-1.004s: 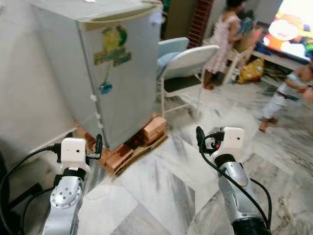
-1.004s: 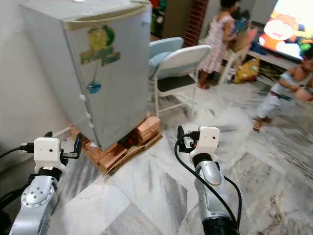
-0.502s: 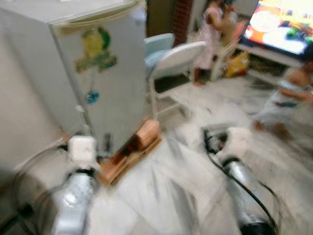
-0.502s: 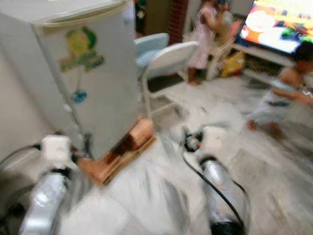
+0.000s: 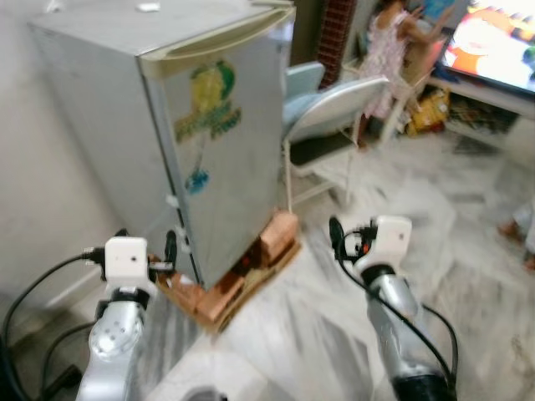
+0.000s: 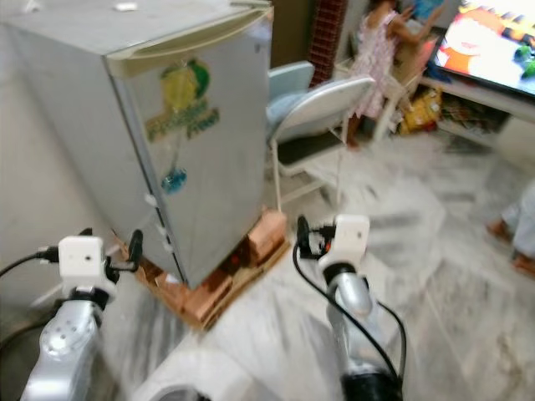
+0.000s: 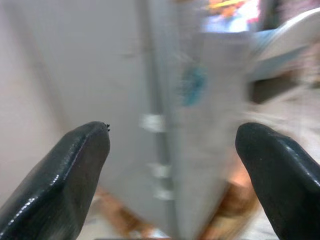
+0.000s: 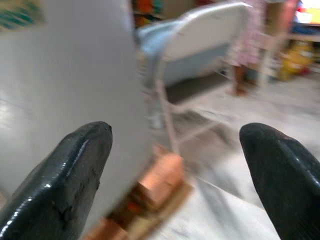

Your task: Restocking fridge

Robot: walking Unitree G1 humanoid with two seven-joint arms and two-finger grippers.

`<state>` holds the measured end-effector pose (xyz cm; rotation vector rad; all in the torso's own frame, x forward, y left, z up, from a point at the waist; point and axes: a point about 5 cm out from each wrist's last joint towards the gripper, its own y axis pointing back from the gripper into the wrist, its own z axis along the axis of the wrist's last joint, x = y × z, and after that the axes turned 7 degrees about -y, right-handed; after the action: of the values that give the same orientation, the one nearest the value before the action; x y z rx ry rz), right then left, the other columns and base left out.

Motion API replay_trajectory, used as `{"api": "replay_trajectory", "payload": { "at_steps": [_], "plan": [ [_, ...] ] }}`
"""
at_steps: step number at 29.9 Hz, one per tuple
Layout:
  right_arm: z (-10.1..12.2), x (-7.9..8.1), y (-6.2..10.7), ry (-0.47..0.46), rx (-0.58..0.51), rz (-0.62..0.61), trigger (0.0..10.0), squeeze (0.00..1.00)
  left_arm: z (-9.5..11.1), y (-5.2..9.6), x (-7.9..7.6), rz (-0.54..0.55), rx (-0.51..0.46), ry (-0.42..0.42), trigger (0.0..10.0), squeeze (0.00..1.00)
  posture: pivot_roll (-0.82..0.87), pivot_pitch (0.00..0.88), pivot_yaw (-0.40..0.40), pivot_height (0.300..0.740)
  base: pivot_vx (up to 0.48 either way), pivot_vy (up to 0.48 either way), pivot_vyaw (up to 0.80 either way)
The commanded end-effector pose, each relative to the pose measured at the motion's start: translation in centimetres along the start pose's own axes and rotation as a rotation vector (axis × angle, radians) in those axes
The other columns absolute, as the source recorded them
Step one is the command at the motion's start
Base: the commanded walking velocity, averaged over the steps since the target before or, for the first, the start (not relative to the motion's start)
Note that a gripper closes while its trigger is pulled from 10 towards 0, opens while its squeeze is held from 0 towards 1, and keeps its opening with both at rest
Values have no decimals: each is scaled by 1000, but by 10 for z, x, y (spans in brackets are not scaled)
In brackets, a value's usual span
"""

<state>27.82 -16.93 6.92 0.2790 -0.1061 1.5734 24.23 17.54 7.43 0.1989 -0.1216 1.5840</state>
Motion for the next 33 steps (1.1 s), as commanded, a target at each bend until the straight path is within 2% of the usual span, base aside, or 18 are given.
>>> {"api": "replay_trajectory", "payload": {
  "at_steps": [1, 3, 10, 21, 24, 29, 33],
  "plan": [
    [3, 2, -2, -3, -9, 2, 10000, 0, 3, -1, 4, 2, -12, -14, 10000, 0, 70, 0, -49, 740, 0, 480, -800],
    [3, 1, -2, -2, -9, 1, 10000, 0, 3, -1, 4, 2, -12, -13, 10000, 0, 69, 0, -50, 740, 0, 480, -800],
    [4, 0, -2, 4, -13, -3, 10000, 0, 5, 0, -1, -32, -31, -24, 10000, 0, 65, 3, -48, 740, 0, 465, 0],
    [6, -2, -2, -3, -15, -12, 10000, 0, 6, 0, -9, -66, -46, -32, 10000, 0, 60, 4, -51, 740, 220, 402, -800],
    [6, -2, -2, 0, -15, -9, 10000, 0, 6, 0, -10, -64, -41, -26, 10000, 0, 61, 5, -54, 740, 354, 0, 0],
    [6, -1, -3, 2, -12, -4, 10000, 0, 4, 1, -11, -69, -31, -29, 10000, 0, 65, 6, -57, 740, 0, 0, 0],
    [6, -1, -4, 3, -11, -2, 10000, 0, 6, 4, -15, -123, -51, 1, 10000, 0, 65, 8, -58, 740, 0, 0, 0]
  ]
}}
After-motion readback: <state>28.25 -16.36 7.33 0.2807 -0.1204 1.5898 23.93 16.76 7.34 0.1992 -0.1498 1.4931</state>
